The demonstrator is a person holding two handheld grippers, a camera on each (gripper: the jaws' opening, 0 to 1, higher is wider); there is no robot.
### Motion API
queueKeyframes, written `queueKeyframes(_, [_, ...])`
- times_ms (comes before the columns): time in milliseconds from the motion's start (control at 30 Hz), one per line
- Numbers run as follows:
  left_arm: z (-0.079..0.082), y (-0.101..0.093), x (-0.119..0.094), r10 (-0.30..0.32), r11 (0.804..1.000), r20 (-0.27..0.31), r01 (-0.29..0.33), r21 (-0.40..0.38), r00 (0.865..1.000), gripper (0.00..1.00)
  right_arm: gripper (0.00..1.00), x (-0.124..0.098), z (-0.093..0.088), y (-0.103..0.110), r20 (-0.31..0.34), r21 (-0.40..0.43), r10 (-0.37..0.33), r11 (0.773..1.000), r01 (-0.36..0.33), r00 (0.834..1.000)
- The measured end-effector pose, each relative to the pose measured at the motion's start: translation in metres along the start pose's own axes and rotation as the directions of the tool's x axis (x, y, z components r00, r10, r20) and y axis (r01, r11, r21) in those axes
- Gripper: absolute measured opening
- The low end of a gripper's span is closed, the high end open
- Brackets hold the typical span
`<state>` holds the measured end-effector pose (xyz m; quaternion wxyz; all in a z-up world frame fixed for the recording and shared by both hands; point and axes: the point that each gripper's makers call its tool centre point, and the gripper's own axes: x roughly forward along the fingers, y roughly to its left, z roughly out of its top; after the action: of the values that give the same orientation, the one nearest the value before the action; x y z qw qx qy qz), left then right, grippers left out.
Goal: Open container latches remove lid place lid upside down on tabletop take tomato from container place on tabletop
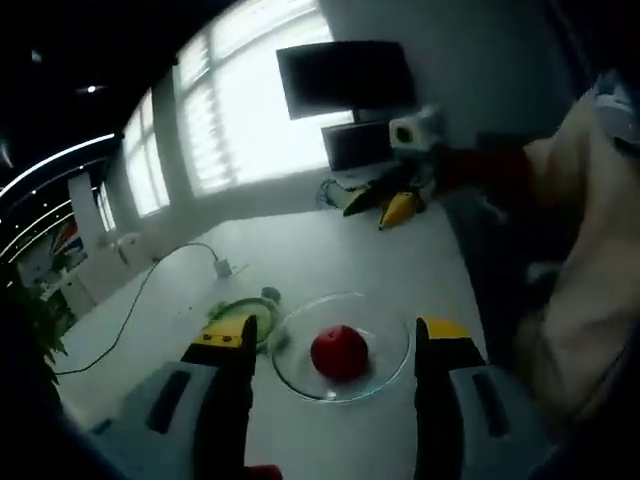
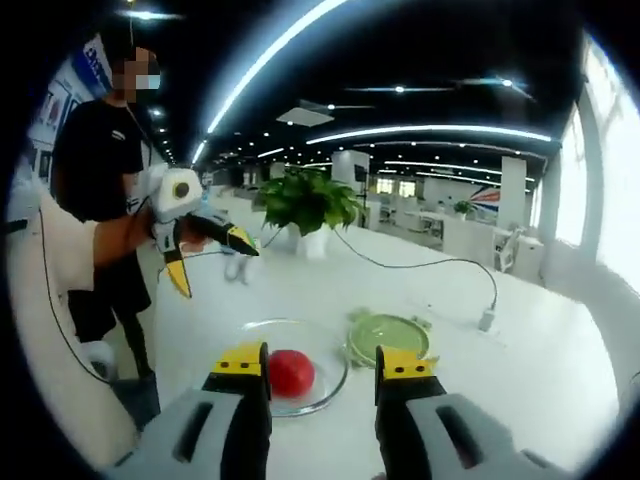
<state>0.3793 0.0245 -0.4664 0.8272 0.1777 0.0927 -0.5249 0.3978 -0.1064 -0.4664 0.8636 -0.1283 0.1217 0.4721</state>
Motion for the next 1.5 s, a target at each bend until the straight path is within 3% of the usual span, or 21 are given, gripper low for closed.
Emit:
queueKeyframes(133, [-0.007, -0.003, 0.018, -0.052, 0.998, -0.08, 0.055, 0.029, 0.995, 0.55, 0.37, 0.015, -0.008, 0.012, -0.086, -0.072, 0.076, 0.994, -0.082, 0.993])
queueKeyframes(267, [-0.02, -0.005, 0.035, -0.092, 0.993, -0.18, 0.104, 0.056, 0.979, 0.55, 0.39, 0.03, -0.016, 0.023, -0.181, -0.109, 0.151, 0.979, -0.173, 0.972])
queueKeyframes(367, [-0.03, -0.002, 0.049, -0.101, 0.992, -0.233, 0.115, 0.047, 0.967, 0.52, 0.4, 0.043, -0.014, 0.026, -0.204, -0.12, 0.165, 0.974, -0.192, 0.965])
queueKeyframes(600, [-0.042, -0.001, 0.061, -0.12, 0.99, -0.284, 0.138, 0.042, 0.951, 0.51, 0.42, 0.065, -0.019, 0.023, -0.25, -0.168, 0.168, 0.962, -0.214, 0.953])
queueKeyframes(733, [-0.053, -0.013, 0.063, -0.152, 0.982, -0.357, 0.182, 0.05, 0.921, 0.51, 0.44, 0.069, -0.029, 0.036, -0.326, -0.185, 0.24, 0.933, -0.31, 0.915])
queueKeyframes(767, [-0.054, -0.014, 0.063, -0.154, 0.982, -0.361, 0.184, 0.05, 0.92, 0.51, 0.44, 0.069, -0.033, 0.04, -0.345, -0.186, 0.258, 0.924, -0.335, 0.903])
queueKeyframes(800, [-0.057, -0.015, 0.065, -0.16, 0.98, -0.378, 0.194, 0.053, 0.912, 0.51, 0.45, 0.07, -0.039, 0.045, -0.384, -0.187, 0.281, 0.909, -0.372, 0.88])
queueKeyframes(933, [-0.062, -0.024, 0.072, -0.178, 0.974, -0.422, 0.219, 0.05, 0.889, 0.51, 0.47, 0.074, -0.051, 0.046, -0.474, -0.227, 0.27, 0.882, -0.413, 0.838])
queueKeyframes(1033, [-0.069, -0.026, 0.076, -0.185, 0.97, -0.458, 0.236, 0.057, 0.869, 0.5, 0.48, 0.082, -0.055, 0.049, -0.496, -0.214, 0.276, 0.88, -0.424, 0.824])
queueKeyframes(1200, [-0.071, -0.027, 0.082, -0.2, 0.968, -0.461, 0.247, 0.042, 0.864, 0.5, 0.49, 0.091, -0.067, 0.046, -0.536, -0.22, 0.265, 0.873, -0.436, 0.801])
queueKeyframes(1300, [-0.077, -0.022, 0.084, -0.206, 0.966, -0.482, 0.256, 0.04, 0.851, 0.5, 0.49, 0.095, -0.07, 0.047, -0.542, -0.206, 0.278, 0.871, -0.446, 0.793])
queueKeyframes(1333, [-0.079, -0.021, 0.084, -0.209, 0.965, -0.488, 0.26, 0.038, 0.847, 0.5, 0.49, 0.095, -0.073, 0.049, -0.554, -0.195, 0.288, 0.867, -0.458, 0.781])
queueKeyframes(1433, [-0.09, -0.015, 0.084, -0.197, 0.964, -0.519, 0.262, 0.054, 0.832, 0.5, 0.49, 0.1, -0.08, 0.046, -0.576, -0.201, 0.275, 0.865, -0.46, 0.77])
queueKeyframes(1500, [-0.093, -0.013, 0.084, -0.196, 0.965, -0.521, 0.257, 0.046, 0.831, 0.5, 0.5, 0.103, -0.084, 0.045, -0.582, -0.203, 0.277, 0.861, -0.467, 0.764])
